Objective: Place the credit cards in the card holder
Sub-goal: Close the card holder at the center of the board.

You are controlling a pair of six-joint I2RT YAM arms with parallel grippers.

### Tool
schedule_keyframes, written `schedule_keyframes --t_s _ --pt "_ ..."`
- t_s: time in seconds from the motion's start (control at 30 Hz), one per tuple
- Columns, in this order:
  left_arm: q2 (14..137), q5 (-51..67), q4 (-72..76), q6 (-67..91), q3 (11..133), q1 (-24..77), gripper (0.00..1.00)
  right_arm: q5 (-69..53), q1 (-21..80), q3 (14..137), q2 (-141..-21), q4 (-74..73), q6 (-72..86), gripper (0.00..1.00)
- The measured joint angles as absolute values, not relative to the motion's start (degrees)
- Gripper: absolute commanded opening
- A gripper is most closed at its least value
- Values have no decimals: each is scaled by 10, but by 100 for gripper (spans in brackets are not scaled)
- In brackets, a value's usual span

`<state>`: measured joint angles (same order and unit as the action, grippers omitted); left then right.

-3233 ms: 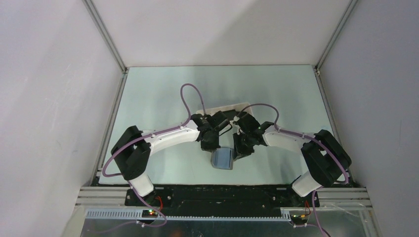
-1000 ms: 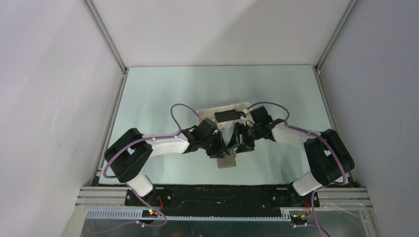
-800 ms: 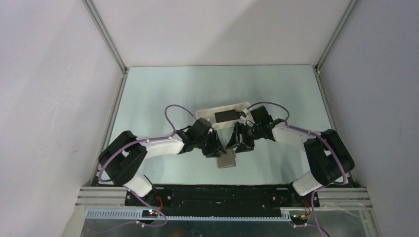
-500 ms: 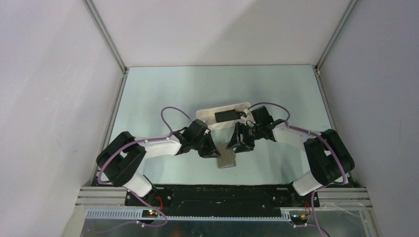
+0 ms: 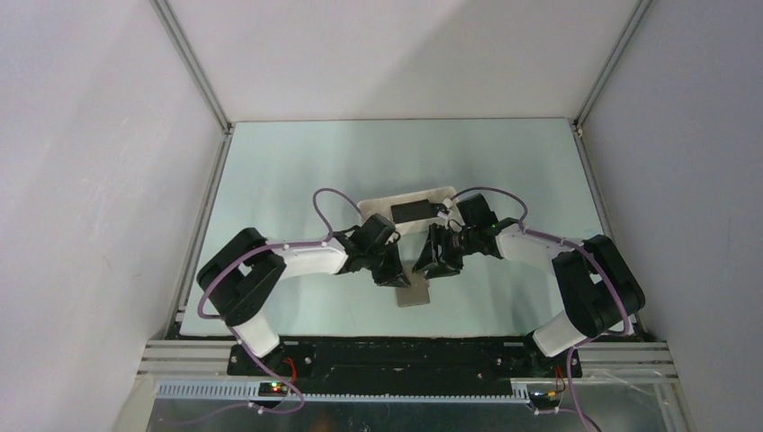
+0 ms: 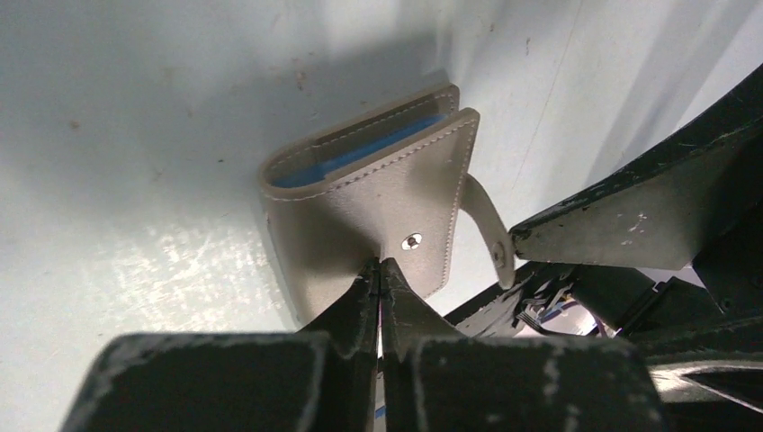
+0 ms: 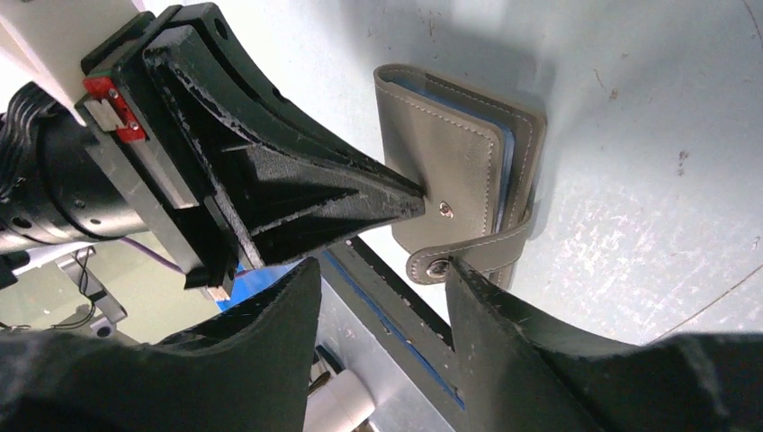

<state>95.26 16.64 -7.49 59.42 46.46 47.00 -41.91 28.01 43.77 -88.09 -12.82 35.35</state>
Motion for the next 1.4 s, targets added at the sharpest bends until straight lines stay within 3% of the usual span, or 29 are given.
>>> schedule_keyframes --t_s 0.63,0.67,0.83,0.9,1.03,1.23,1.4 --pt "966 158 -97 591 490 485 0 -421 286 435 -955 -53 362 46" --pt "964 156 -100 588 490 486 2 -421 286 435 -956 -50 363 46" --pt "934 152 -124 582 483 484 29 -419 287 435 -961 -38 364 45" --pt "910 152 -132 582 476 480 33 -416 290 435 -961 -37 364 45" --pt "868 159 -131 581 473 468 34 -408 295 435 -962 -36 364 45" --pt "863 211 -14 611 417 456 29 -402 299 429 -963 -19 368 44" --pt "895 230 25 630 391 458 34 -402 302 421 -966 2 377 43"
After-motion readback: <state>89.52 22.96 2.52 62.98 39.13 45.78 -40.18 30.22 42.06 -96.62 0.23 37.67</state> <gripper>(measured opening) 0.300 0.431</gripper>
